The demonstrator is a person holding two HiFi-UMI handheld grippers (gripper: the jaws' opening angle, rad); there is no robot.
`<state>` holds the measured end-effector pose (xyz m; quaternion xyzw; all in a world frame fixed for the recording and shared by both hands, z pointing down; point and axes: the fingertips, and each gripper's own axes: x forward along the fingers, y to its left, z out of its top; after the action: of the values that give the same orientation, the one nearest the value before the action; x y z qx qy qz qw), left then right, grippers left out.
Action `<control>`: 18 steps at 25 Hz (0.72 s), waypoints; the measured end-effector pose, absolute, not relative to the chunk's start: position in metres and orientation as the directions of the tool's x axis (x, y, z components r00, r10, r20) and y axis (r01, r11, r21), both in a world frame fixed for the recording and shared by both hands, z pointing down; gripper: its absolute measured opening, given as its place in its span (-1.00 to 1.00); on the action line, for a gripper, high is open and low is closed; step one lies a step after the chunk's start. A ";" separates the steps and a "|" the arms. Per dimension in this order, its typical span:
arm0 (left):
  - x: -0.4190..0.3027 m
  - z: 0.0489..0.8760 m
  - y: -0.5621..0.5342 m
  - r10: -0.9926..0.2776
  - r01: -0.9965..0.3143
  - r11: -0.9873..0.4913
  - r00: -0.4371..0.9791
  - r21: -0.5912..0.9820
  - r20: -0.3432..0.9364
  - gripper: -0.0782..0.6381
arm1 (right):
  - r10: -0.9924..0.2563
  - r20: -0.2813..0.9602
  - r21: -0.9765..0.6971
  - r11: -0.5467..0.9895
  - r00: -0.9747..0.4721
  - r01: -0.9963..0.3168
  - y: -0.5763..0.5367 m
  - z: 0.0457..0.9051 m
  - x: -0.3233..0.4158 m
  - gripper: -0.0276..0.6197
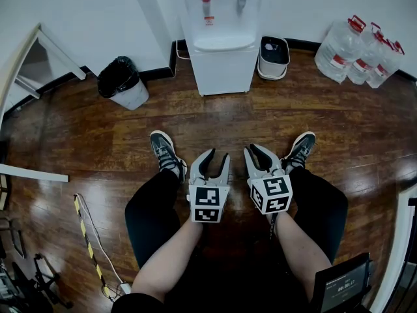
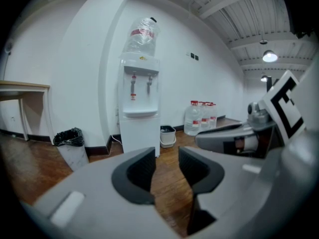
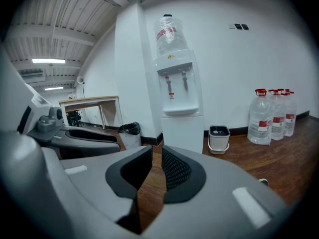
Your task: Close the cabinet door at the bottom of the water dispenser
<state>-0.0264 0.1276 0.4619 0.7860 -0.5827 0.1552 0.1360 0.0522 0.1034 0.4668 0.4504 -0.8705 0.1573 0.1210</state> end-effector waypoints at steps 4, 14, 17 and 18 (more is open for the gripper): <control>-0.025 0.462 0.127 -0.874 -0.958 -0.286 0.274 0.033 0.402 -0.32 | -0.747 0.350 -0.166 0.544 -0.565 -0.822 0.103 0.466 0.053 -0.72; -0.025 0.464 0.126 -0.872 -0.958 -0.285 0.274 0.033 0.406 -0.32 | -0.748 0.351 -0.162 0.544 -0.564 -0.823 0.103 0.467 0.054 -0.74; -0.025 0.465 0.126 -0.872 -0.958 -0.284 0.274 0.035 0.406 -0.32 | -0.748 0.351 -0.163 0.543 -0.563 -0.824 0.103 0.467 0.054 -0.74; -0.024 0.465 0.126 -0.872 -0.958 -0.284 0.274 0.037 0.405 -0.32 | -0.749 0.351 -0.163 0.543 -0.563 -0.824 0.103 0.467 0.054 -0.74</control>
<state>-0.0245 0.1260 0.4645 0.7862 -0.5819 0.1555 0.1383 0.0540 0.1028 0.4671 0.4518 -0.8700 0.1563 0.1203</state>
